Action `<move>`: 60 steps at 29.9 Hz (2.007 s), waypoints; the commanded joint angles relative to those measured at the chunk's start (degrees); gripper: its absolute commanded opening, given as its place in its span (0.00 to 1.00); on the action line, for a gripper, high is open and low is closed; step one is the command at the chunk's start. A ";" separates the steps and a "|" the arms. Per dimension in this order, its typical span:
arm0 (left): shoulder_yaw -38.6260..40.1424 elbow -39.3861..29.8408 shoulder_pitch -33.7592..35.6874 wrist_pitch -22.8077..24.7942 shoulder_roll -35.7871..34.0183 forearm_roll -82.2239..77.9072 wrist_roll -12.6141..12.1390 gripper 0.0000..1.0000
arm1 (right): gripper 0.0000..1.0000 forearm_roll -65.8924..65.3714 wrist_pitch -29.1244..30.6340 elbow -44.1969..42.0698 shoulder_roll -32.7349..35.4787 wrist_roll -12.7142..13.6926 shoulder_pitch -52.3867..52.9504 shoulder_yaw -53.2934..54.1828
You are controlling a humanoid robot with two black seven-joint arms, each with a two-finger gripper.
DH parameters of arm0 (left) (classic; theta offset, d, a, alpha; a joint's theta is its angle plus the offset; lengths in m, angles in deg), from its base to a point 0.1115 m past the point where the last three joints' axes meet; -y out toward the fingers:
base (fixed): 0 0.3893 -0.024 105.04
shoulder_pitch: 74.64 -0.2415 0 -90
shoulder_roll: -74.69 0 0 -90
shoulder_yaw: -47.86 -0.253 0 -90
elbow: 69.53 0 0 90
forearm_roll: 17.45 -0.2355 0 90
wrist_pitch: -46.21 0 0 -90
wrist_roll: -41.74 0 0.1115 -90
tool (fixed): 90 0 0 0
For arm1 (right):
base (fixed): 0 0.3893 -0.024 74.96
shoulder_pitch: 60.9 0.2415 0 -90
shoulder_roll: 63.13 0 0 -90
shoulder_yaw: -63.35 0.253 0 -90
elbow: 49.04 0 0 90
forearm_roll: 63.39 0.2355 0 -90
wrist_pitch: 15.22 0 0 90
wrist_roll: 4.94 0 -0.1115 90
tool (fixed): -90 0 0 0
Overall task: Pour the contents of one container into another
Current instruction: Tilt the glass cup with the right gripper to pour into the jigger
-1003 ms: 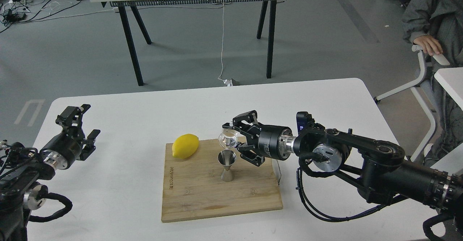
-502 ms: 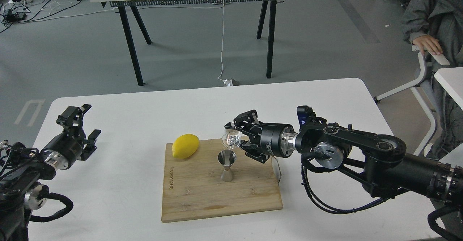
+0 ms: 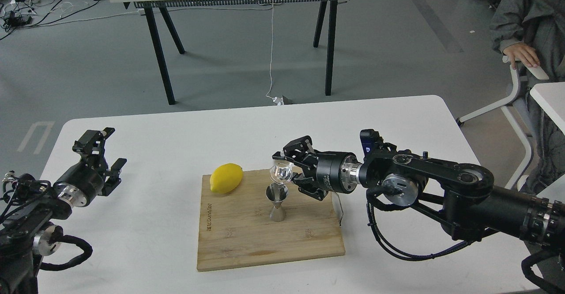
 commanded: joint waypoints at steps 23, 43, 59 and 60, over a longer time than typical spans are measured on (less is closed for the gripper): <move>0.00 -0.07 0.00 0.00 0.01 0.02 0.00 1.00 | 0.41 -3.07 1.34 0.00 -0.09 -0.23 3.45 -3.74; 0.00 0.01 0.00 0.00 0.01 0.02 0.00 1.00 | 0.41 -4.22 2.49 -0.17 -0.26 -0.31 4.85 -5.85; 0.00 0.01 -0.09 0.00 0.01 0.02 0.00 1.00 | 0.41 -4.39 3.36 -0.09 -0.35 -0.49 5.91 -6.03; 0.00 0.01 -0.09 0.00 0.01 0.02 0.00 1.00 | 0.41 -4.39 3.36 -0.17 -0.44 -0.49 5.91 -6.03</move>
